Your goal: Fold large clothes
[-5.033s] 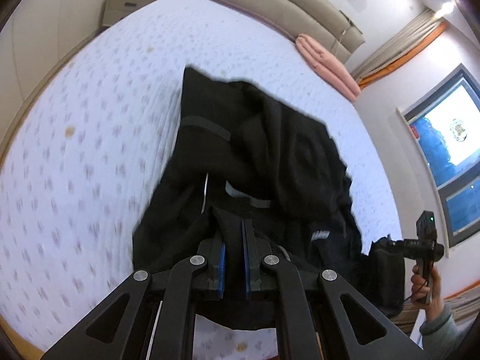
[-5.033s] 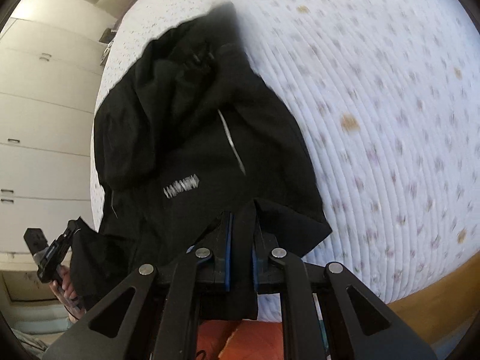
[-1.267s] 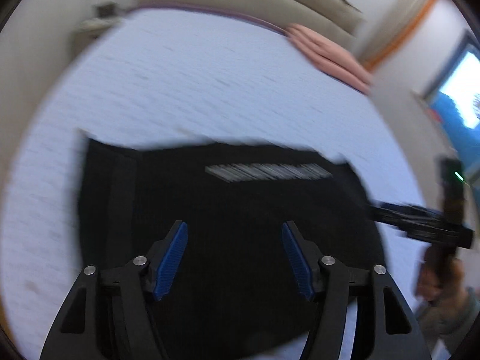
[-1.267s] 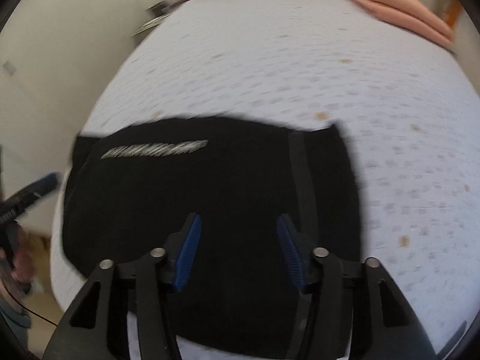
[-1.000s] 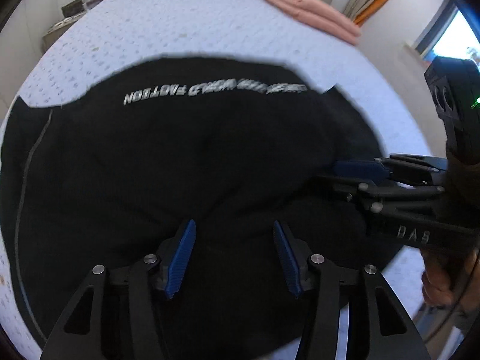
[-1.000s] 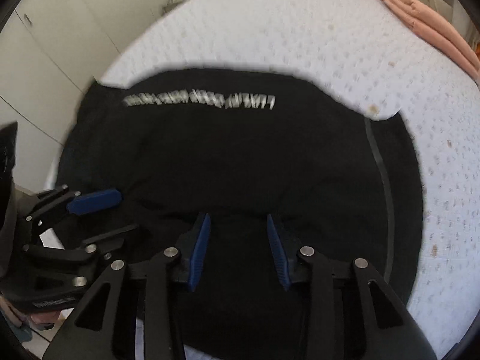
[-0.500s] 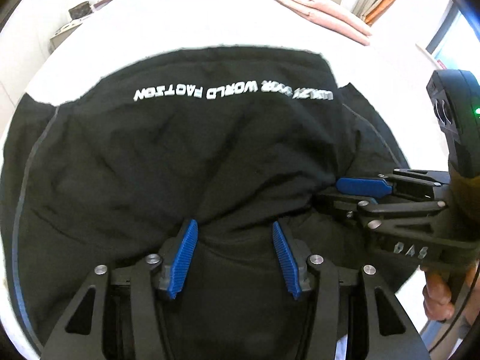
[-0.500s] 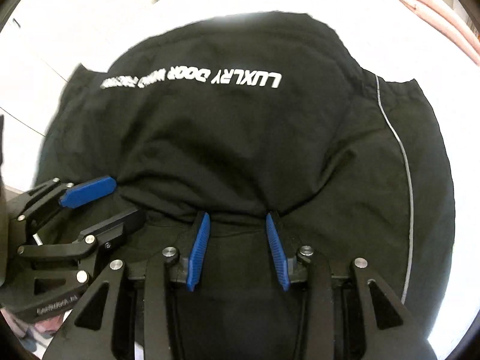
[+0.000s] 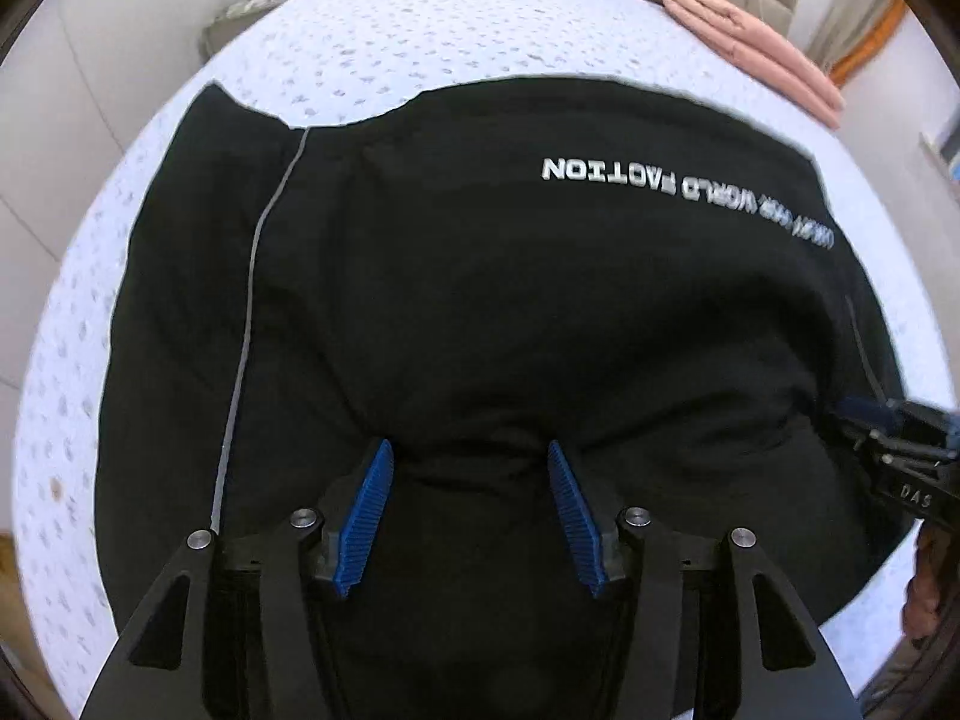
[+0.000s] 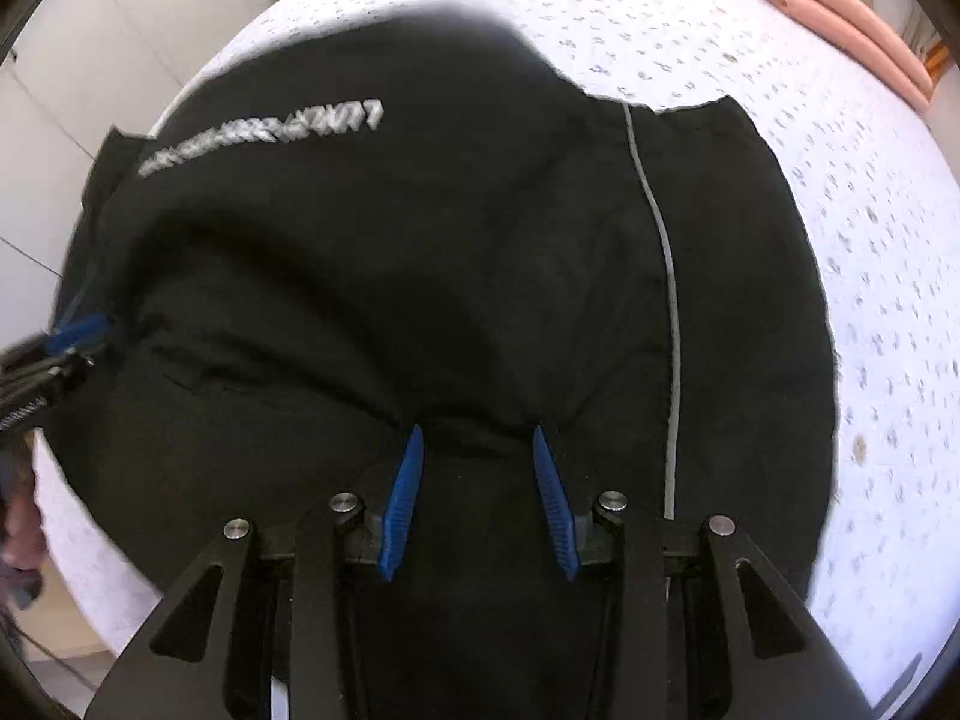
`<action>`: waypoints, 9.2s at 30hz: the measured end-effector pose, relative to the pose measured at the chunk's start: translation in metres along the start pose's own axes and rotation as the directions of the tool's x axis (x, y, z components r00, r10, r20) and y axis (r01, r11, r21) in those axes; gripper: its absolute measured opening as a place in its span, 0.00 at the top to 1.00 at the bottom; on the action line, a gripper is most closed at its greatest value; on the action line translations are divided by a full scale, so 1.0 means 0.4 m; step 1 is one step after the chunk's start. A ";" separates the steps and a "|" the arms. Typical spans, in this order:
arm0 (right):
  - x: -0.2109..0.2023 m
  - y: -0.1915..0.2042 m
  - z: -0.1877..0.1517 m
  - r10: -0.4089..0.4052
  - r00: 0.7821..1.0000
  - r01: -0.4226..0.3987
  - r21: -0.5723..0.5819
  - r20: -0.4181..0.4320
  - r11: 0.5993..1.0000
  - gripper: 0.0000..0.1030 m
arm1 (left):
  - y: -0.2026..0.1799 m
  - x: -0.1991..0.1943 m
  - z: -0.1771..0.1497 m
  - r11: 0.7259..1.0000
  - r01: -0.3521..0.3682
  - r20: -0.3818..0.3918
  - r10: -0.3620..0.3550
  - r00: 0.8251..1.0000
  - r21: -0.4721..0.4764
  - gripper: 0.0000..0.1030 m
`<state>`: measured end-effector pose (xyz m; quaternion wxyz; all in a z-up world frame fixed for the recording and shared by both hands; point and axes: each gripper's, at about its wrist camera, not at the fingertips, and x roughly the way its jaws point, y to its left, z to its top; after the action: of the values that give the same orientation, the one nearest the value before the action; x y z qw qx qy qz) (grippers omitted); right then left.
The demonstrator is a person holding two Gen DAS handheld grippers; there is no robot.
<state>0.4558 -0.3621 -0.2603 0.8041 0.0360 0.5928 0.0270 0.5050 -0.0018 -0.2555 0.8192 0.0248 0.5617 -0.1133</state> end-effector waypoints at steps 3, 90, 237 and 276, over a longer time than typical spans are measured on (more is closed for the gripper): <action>-0.006 -0.012 0.008 0.016 1.000 -0.015 0.028 -0.005 0.999 0.60 | 0.009 -0.009 -0.001 1.000 0.012 -0.002 -0.012 1.000 -0.006 0.45; -0.547 0.033 -0.335 0.339 0.902 -0.393 0.181 0.266 0.902 0.65 | 0.254 -0.582 -0.239 0.787 0.617 0.222 -0.604 0.765 0.014 0.79; -0.826 0.467 -0.800 -0.238 0.899 0.130 0.295 0.367 0.947 0.01 | -0.158 -0.948 -0.786 0.986 -0.152 0.419 0.110 0.901 0.068 0.22; -0.788 0.461 -0.785 -0.208 0.916 0.119 0.264 0.342 0.957 0.01 | -0.152 -0.935 -0.785 0.974 -0.223 0.481 0.180 0.858 0.034 0.22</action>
<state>0.0626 -0.1975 -0.0364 0.8896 0.0862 0.4324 -0.1190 0.0764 0.0506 -0.0194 0.9371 0.0913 0.3324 -0.0544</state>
